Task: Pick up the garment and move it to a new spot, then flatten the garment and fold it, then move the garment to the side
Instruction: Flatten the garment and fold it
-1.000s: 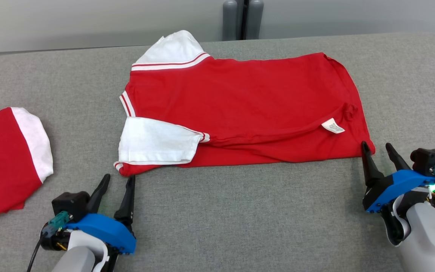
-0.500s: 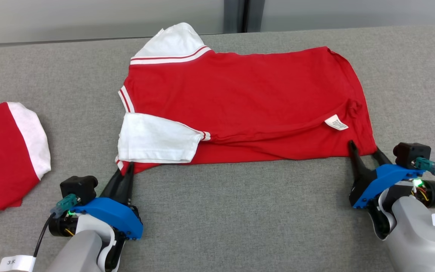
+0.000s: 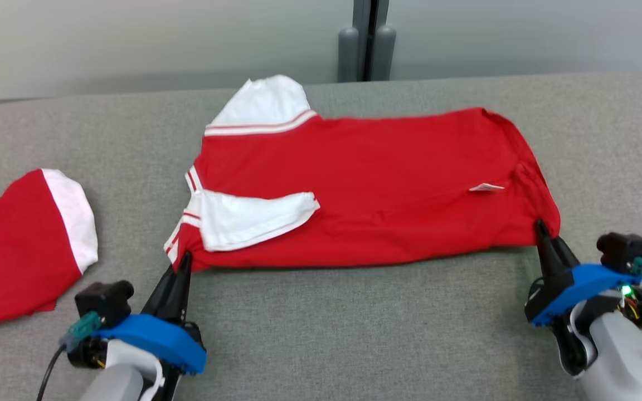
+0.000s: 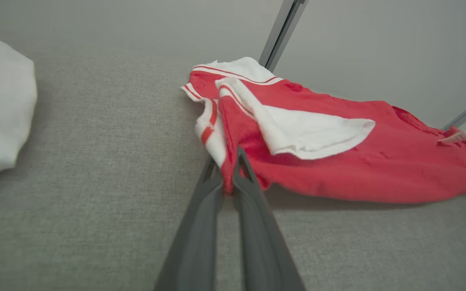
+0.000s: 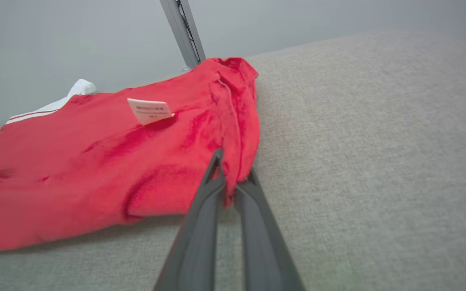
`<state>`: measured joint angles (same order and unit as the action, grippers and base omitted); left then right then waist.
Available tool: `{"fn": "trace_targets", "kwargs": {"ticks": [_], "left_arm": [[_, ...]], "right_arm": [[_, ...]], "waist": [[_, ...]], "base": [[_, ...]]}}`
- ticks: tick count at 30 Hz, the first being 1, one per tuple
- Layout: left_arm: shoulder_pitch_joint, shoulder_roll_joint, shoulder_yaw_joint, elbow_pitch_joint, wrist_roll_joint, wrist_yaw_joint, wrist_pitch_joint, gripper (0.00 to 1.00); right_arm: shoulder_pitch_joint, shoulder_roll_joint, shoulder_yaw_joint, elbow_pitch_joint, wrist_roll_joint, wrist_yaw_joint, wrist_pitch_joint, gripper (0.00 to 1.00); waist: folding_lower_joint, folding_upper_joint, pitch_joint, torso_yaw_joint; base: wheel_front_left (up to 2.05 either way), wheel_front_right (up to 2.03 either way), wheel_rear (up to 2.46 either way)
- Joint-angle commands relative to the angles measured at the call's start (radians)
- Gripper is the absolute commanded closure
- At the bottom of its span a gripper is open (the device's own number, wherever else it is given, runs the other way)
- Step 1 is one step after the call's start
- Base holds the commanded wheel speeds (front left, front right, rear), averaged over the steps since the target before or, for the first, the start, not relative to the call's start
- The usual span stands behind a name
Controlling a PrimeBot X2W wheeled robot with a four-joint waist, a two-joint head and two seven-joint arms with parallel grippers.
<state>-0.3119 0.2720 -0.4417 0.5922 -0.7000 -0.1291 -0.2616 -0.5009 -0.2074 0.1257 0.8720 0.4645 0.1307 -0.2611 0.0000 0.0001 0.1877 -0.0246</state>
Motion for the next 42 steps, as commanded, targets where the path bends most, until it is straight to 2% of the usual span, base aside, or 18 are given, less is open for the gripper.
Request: {"fn": "trace_targets", "kwargs": {"ticks": [1, 11, 18, 19, 20, 21, 22, 34, 42], "left_arm": [[0.026, 0.002, 0.01, -0.015, 0.007, -0.002, -0.004, 1.0], [0.244, -0.008, 0.053, -0.181, 0.044, 0.047, -0.005, 1.0], [0.343, -0.017, 0.057, -0.216, 0.041, 0.068, -0.005, 1.0], [0.344, -0.019, 0.055, -0.213, 0.045, 0.069, -0.005, 1.0], [0.344, -0.023, 0.055, -0.211, 0.046, 0.07, -0.005, 0.84], [0.34, -0.026, 0.059, -0.211, 0.054, 0.075, -0.005, 0.21], [0.334, -0.025, 0.063, -0.21, 0.064, 0.078, -0.005, 0.0], [0.313, -0.052, 0.214, -0.314, 0.205, 0.084, -0.005, 0.0], [0.298, -0.079, 0.315, -0.385, 0.318, 0.081, -0.004, 0.0]], "right_arm": [[0.029, -0.009, -0.002, -0.019, 0.009, 0.0, -0.005, 1.0], [0.263, -0.04, -0.044, -0.219, 0.041, 0.0, 0.033, 1.0], [0.391, 0.0, -0.112, -0.335, 0.018, 0.0, 0.114, 1.0], [0.401, 0.006, -0.122, -0.343, 0.013, 0.0, 0.127, 0.94], [0.408, 0.009, -0.131, -0.35, 0.006, 0.0, 0.137, 0.51], [0.413, 0.013, -0.14, -0.357, -0.003, 0.0, 0.145, 0.0], [0.418, 0.016, -0.149, -0.364, -0.015, 0.0, 0.148, 0.0], [0.404, 0.064, -0.197, -0.492, -0.113, 0.0, 0.134, 0.0], [0.366, 0.109, -0.143, -0.56, -0.128, 0.0, 0.084, 0.0]], "waist": [[0.0, -0.0001, -0.015, -0.005], [0.0, -0.0001, -0.061, -0.006], [0.0, -0.0001, -0.063, -0.008], [0.0, -0.0001, -0.064, -0.007], [0.0, -0.0001, -0.066, -0.005], [0.0, -0.0001, -0.067, -0.004], [0.0, -0.0001, -0.07, -0.003], [0.0, -0.0001, -0.126, -0.002], [0.0, -0.0001, -0.159, -0.003]], "base": [[0.0, 0.0, 0.0], [0.0, 0.0, 0.0], [0.0, 0.0, 0.0], [0.0, 0.0, 0.0], [0.0, 0.0, 0.0], [0.0, 0.0, 0.0], [0.0, 0.0, 0.0], [0.0, 0.0, 0.0], [0.0, 0.0, 0.0]]}}
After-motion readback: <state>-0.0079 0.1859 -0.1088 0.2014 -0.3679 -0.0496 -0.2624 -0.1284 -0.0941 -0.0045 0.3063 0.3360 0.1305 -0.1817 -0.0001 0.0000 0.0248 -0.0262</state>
